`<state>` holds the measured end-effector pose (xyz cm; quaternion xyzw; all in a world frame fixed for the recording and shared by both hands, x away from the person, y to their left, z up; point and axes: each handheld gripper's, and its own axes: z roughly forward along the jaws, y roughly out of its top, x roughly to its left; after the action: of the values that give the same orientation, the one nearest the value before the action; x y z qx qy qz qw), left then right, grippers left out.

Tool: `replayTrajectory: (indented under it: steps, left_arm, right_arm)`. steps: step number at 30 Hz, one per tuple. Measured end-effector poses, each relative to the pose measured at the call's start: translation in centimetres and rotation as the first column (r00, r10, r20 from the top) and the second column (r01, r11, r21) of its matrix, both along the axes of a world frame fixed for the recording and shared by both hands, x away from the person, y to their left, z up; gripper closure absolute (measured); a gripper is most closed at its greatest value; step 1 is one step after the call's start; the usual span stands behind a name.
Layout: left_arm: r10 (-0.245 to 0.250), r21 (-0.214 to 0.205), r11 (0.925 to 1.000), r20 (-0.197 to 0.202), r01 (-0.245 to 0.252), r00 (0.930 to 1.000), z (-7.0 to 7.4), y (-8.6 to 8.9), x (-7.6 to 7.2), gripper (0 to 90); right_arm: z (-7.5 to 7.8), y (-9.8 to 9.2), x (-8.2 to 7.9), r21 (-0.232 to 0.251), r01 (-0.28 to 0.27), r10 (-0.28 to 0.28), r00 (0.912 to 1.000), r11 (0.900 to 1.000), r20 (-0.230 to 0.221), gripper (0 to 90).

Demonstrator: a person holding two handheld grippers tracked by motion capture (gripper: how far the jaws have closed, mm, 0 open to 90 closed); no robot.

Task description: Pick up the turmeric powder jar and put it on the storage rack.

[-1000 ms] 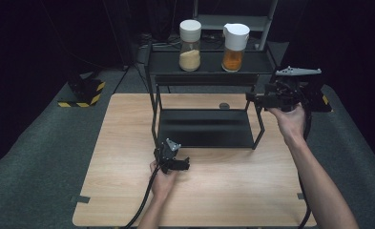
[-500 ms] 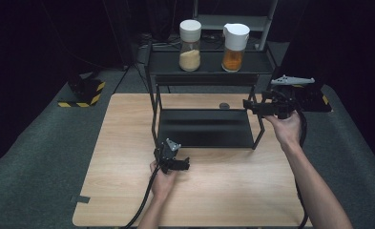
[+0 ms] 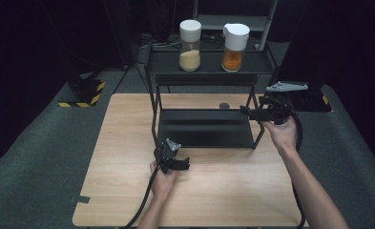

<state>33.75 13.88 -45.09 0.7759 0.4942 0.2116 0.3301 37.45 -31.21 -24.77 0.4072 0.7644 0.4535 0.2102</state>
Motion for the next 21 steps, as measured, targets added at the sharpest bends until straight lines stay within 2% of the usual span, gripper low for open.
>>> replayTrajectory:
  steps: [6,21]
  left_arm:
    - [0.0,0.0,1.0,0.0,0.0,1.0,0.0,0.0,0.0,4.7]
    - [0.001,-0.001,1.0,0.001,-0.001,1.0,0.0,0.0,0.0,4.7]
  right_arm:
    - [-0.9,-0.4,0.0,0.022,0.0,0.0,1.0,0.9998,-0.001,12.5]
    - [-2.1,-0.4,-0.2,0.041,0.004,-0.003,1.0,0.9991,-0.009,12.7]
